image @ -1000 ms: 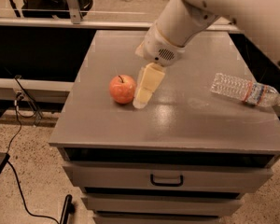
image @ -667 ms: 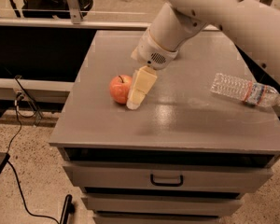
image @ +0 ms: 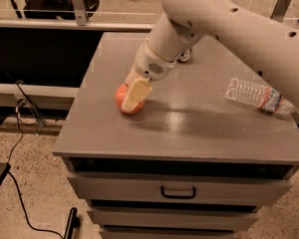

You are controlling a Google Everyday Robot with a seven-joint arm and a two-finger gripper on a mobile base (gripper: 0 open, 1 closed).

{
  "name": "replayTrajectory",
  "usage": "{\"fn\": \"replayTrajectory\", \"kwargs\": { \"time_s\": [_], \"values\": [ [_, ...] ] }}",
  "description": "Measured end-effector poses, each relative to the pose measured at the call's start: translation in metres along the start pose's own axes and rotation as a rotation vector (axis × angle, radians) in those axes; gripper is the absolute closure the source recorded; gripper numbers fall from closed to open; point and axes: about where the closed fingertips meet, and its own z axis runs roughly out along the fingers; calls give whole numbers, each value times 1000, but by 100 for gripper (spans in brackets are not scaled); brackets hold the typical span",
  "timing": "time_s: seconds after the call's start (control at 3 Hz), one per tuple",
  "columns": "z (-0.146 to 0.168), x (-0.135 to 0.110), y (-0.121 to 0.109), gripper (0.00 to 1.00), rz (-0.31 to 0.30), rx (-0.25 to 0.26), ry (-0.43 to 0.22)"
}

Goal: Pick apple

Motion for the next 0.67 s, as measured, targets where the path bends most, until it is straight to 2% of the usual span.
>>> {"fn": "replayTrajectory", "kwargs": {
  "time_s": [0.33,0.67],
  "values": [
    [13,-12,10,64,-17,-46,-10],
    [2,-13,11,87,-5,-67,-50]
  ]
}}
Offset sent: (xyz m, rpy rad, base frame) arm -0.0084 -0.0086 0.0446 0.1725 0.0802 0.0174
